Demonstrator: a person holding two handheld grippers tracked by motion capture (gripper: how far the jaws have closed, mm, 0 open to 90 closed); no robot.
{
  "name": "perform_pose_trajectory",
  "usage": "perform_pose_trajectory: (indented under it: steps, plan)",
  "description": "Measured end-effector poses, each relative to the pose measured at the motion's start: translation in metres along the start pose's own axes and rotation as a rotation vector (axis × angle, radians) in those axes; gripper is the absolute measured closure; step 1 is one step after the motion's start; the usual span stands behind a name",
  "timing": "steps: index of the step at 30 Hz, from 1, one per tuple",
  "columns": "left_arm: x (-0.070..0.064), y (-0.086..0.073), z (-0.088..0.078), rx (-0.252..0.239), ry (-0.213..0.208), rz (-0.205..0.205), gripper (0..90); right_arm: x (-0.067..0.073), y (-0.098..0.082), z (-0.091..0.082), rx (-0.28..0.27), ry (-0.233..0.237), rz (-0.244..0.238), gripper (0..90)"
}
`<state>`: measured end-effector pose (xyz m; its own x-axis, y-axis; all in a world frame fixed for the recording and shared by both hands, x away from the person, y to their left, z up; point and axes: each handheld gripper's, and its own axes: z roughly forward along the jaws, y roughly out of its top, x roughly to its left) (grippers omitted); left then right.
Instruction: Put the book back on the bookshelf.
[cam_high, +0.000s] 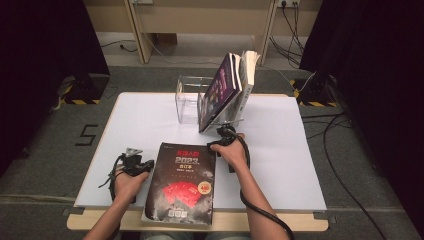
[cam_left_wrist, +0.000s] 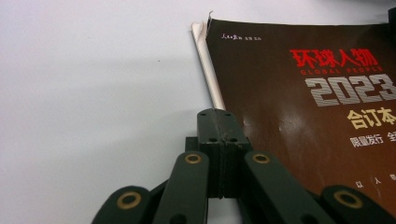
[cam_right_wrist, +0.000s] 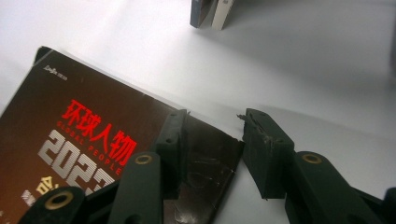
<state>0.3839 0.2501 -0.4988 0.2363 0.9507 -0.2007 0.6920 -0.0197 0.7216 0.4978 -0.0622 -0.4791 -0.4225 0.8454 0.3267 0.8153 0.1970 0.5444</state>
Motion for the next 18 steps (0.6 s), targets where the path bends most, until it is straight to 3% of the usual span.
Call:
perform_pose_trajectory:
  steps: [10,14,18]
  plan:
    - [0.0001,0.0008,0.0,0.007,0.0,0.002,89.5,0.0081,-0.002,0.0016,0.0,-0.091,-0.06,70.9]
    - [-0.0002,0.0009,0.0,0.008,0.003,0.001,89.5,0.0063,0.0008,0.0013,0.016,-0.085,-0.04,74.7]
    - [-0.0007,0.0011,0.0003,0.006,0.004,-0.001,89.5,0.0037,-0.0014,0.0002,-0.005,-0.068,-0.011,80.5]
